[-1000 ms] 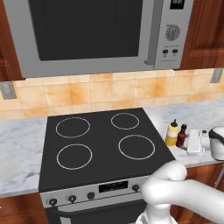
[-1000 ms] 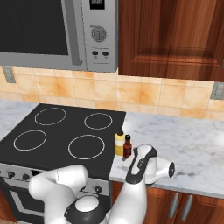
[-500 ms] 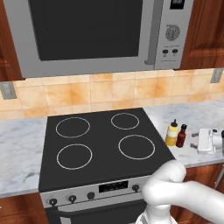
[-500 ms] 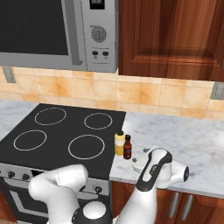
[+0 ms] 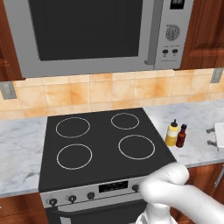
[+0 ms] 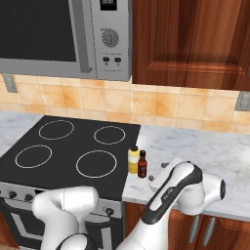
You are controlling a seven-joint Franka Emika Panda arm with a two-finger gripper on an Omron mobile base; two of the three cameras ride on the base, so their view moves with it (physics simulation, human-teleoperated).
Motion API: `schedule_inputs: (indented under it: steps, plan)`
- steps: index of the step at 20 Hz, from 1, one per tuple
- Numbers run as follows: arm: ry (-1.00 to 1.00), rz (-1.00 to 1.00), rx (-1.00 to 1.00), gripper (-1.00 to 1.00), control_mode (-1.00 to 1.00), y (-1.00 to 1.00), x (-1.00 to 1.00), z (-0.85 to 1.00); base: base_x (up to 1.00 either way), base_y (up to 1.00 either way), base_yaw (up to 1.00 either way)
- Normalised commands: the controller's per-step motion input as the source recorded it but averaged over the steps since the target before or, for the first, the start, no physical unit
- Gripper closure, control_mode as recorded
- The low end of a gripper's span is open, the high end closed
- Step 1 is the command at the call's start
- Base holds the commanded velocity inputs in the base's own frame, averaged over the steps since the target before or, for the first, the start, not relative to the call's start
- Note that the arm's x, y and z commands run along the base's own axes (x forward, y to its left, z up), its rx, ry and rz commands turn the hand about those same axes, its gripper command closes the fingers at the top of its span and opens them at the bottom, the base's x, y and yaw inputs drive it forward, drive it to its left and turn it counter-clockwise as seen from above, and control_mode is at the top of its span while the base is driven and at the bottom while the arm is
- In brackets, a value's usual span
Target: Take 2 condiments from the cabinet and move them on the counter near the stove.Make sure the condiments are lined up with each other, next to each other.
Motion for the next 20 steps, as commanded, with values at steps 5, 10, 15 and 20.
schedule_inputs:
  steps: [5,10,15,20]
  plan:
    - [0.14,-0.07,-0.17,-1.00,-1.00,0.77,-0.55,0.76,0.00,0.00,0.00]
    - [0.09,-0.28,-0.22,-1.00,-1.00,0.95,-0.28,0.71,0.00,0.00,0.00]
    - [0.04,-0.38,-0.19,-1.00,-1.00,0.94,-0.18,0.45,0.00,0.00,0.00]
    - [0.14,-0.26,-0.13,-1.00,-1.00,0.81,-0.05,0.41,0.00,0.00,0.00]
